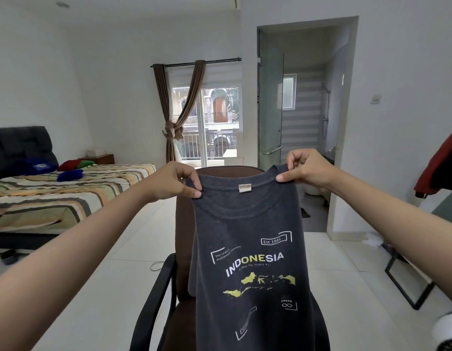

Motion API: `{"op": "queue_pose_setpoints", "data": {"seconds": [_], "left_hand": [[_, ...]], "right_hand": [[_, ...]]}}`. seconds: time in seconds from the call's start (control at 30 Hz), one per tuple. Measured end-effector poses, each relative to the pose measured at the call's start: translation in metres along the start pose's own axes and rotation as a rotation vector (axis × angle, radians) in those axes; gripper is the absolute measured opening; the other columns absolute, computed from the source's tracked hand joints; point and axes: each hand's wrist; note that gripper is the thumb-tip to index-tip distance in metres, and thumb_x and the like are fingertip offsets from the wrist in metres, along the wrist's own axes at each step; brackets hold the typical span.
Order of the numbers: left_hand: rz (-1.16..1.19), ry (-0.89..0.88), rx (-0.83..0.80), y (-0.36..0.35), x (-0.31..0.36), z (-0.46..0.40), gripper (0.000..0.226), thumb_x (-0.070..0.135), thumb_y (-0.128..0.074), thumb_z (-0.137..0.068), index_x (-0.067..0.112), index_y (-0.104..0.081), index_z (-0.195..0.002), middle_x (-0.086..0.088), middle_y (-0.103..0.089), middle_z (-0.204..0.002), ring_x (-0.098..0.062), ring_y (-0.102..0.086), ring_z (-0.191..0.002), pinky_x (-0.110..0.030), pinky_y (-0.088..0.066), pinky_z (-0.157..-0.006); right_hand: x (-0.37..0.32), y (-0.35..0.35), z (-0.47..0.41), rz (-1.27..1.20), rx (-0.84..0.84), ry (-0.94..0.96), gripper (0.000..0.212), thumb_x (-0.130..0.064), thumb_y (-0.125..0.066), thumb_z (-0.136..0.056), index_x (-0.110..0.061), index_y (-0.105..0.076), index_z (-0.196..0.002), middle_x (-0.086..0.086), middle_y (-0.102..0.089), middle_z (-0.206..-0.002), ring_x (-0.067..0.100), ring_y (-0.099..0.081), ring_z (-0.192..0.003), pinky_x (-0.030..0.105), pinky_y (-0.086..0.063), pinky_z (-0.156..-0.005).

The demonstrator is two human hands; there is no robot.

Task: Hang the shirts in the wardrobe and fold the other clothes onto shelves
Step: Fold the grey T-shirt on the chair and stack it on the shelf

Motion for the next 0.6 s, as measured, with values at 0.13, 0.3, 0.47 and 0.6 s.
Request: {"op": "queue_pose_setpoints", "data": {"seconds": [0.13, 0.3, 0.47, 0.6], "left_hand": [[0.045, 0.005, -0.005, 0.000, 0.000, -0.003, 0.027, -0.003, -0.077, -0.070, 0.022, -0.072, -0.062, -0.010, -0.069, -0.080, -0.027, -0.064, -0.081, -0.036, -0.054, -0.079], [0.054, 0.008, -0.001, 0.001, 0.005, -0.002, 0.028, -0.004, -0.076, -0.070, 0.022, -0.072, -0.061, -0.016, -0.067, -0.085, -0.033, -0.063, -0.086, -0.040, -0.054, -0.082], [0.056, 0.010, 0.014, 0.003, 0.009, -0.002, 0.029, -0.004, -0.075, -0.072, 0.023, -0.071, -0.061, -0.010, -0.067, -0.081, -0.026, -0.064, -0.083, -0.030, -0.054, -0.075], [0.056, -0.006, 0.006, 0.002, 0.012, -0.003, 0.027, -0.004, -0.072, -0.075, 0.022, -0.073, -0.068, -0.010, -0.069, -0.086, -0.020, -0.064, -0.083, -0.027, -0.054, -0.076]], "right_hand": [[0.002, -0.002, -0.003, -0.017, -0.048, 0.009, 0.033, 0.003, -0.084, -0.055, -0.013, -0.055, -0.057, 0.009, -0.048, -0.066, 0.019, -0.048, -0.063, 0.028, -0.048, -0.062], [-0.005, -0.001, -0.002, 0.197, -0.099, 0.071, 0.019, 0.013, -0.075, -0.069, -0.005, -0.067, -0.068, 0.000, -0.065, -0.068, 0.009, -0.062, -0.067, 0.024, -0.051, -0.068], [-0.007, -0.001, -0.001, 0.357, -0.196, 0.059, 0.028, 0.009, -0.073, -0.074, -0.019, -0.077, -0.076, 0.008, -0.073, -0.083, 0.007, -0.063, -0.071, 0.018, -0.048, -0.069], [-0.007, -0.003, -0.001, 0.427, -0.194, 0.052, 0.027, 0.006, -0.077, -0.071, -0.020, -0.077, -0.071, 0.003, -0.070, -0.067, 0.010, -0.057, -0.063, 0.027, -0.046, -0.068]]}}
Point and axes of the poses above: each hand's wrist, its own z-axis away from the middle knuckle, its own y-axis out of the back of the hand, x = y × z
